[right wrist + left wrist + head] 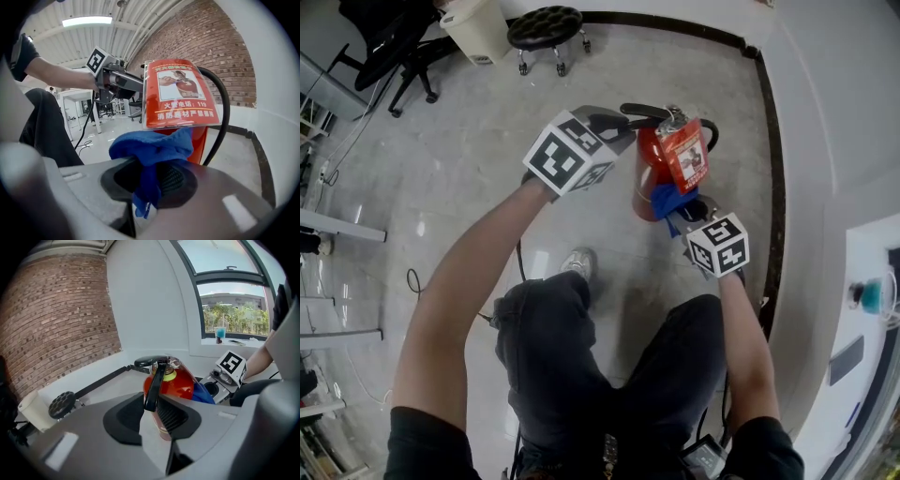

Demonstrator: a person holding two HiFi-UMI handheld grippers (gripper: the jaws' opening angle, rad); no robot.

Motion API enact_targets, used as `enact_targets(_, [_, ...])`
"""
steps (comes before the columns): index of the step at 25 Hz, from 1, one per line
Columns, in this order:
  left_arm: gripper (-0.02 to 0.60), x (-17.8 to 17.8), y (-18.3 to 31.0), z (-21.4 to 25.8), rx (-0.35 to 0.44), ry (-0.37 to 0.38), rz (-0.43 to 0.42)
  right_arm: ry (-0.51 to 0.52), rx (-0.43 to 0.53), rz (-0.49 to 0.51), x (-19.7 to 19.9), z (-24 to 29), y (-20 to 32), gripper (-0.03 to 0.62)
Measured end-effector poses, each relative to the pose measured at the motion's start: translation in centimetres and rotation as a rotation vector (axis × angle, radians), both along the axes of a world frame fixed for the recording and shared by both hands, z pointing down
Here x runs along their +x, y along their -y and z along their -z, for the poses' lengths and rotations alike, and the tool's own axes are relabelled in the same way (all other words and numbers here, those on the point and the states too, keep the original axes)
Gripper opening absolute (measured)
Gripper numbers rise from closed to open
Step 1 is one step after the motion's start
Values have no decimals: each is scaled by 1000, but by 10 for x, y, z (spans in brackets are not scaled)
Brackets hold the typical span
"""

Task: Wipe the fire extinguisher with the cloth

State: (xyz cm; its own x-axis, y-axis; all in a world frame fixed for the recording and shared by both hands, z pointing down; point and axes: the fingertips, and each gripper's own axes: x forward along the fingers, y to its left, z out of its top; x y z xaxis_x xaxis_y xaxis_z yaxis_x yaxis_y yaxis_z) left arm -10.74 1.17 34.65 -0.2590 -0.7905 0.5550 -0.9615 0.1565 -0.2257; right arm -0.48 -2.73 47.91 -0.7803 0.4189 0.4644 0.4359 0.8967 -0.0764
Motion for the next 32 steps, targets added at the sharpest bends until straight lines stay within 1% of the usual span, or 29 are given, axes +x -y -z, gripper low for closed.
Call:
enact_targets(3, [98,-2,-1,2,34,-7,13,4,7,13,-1,-1,-6,83])
enact_targets(5, [104,0,-5,3,60,-25,36,-1,20,40,2,-2,-11,83])
enact_targets(7, [107,4,-11,1,82,-44,78,-7,37,77,9,-2,-16,83])
enact_targets(9, [135,7,-18,-10,85,-70,130,-2,38,81,19,-2,-11,83])
enact_targets(11, [135,14,-23,-29,51,-107,168,12,14,22,25,-2,6,83])
enact_targets(13, [131,25,-27,-49,-3,-136,194,23,-11,-54,22,-1,27,83])
enact_targets(15, [94,37,-25,-64,-53,-153,215,33,-21,-84,13,6,43,83])
enact_targets(16, [75,45,-21,-69,-74,-158,211,36,-19,-79,7,10,47,83])
enact_targets(18, [33,64,-8,-78,-111,-162,168,36,0,-49,-1,13,50,83])
enact_targets(20, [22,83,1,-87,-140,-171,129,45,25,0,-3,16,50,83])
enact_targets(22, [8,94,6,-97,-152,-201,140,83,22,42,-4,27,50,83])
enact_targets(24, [6,101,12,-106,-155,-242,155,128,17,58,-7,42,53,83])
enact_targets(27, [6,111,26,-119,-163,-290,141,159,41,77,-10,55,63,83])
enact_targets(29, [6,117,34,-126,-176,-302,118,191,8,64,-12,67,73,83])
enact_targets(32, [6,130,43,-135,-195,-321,78,252,-76,7,-22,87,89,83])
